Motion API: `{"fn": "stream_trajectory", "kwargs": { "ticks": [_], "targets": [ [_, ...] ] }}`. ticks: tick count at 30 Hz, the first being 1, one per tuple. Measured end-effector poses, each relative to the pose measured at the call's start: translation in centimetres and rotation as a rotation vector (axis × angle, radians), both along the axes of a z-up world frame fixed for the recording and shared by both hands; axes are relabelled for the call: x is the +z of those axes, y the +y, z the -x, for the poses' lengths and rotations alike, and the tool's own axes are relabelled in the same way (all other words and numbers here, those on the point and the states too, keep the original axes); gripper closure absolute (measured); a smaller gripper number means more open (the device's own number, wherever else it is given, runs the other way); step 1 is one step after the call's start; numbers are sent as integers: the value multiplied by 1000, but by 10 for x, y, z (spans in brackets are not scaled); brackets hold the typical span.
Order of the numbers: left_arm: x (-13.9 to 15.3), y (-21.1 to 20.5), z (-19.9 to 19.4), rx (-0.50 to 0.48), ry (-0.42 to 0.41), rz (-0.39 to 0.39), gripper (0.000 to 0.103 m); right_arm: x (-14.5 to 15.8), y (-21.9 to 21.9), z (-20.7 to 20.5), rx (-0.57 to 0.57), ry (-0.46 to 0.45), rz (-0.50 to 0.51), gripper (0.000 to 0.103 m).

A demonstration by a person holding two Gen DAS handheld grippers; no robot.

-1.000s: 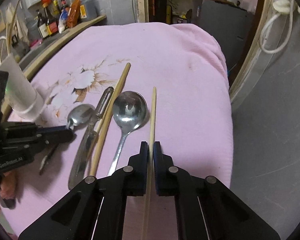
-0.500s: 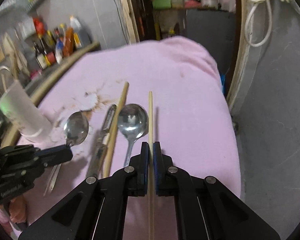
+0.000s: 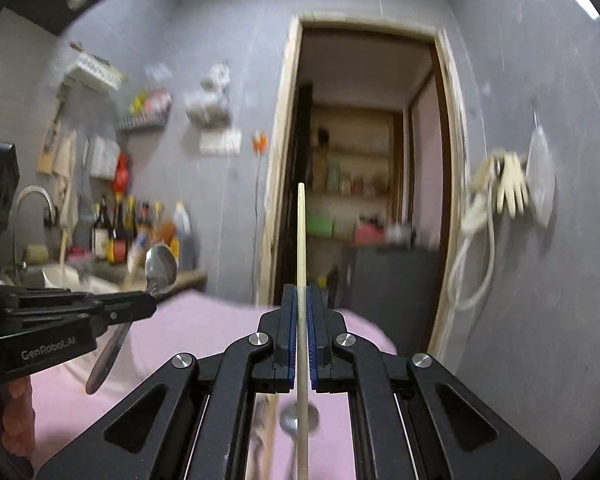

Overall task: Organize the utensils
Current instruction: 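Lift the spoon and chopstick with both tools over the white holder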

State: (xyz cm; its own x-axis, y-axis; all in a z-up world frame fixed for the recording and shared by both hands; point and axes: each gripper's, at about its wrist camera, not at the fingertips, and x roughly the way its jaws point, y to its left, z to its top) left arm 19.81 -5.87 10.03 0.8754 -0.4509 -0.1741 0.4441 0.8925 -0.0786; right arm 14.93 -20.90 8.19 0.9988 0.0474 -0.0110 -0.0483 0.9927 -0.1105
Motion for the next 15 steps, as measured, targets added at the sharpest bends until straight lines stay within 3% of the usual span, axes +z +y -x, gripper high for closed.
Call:
{"fn": "stream_trajectory", "kwargs": {
  "ticks": [3, 6, 15],
  "targets": [
    [17, 17, 10, 56, -92, 15, 103, 13, 13, 2, 31, -85, -8, 100],
    [27, 41, 13, 98, -131, 34, 103, 28, 26, -3, 79, -134, -35, 100],
    [37, 119, -13, 238, -136, 93, 103, 48, 71, -37, 207, -201, -132, 100]
  ]
}}
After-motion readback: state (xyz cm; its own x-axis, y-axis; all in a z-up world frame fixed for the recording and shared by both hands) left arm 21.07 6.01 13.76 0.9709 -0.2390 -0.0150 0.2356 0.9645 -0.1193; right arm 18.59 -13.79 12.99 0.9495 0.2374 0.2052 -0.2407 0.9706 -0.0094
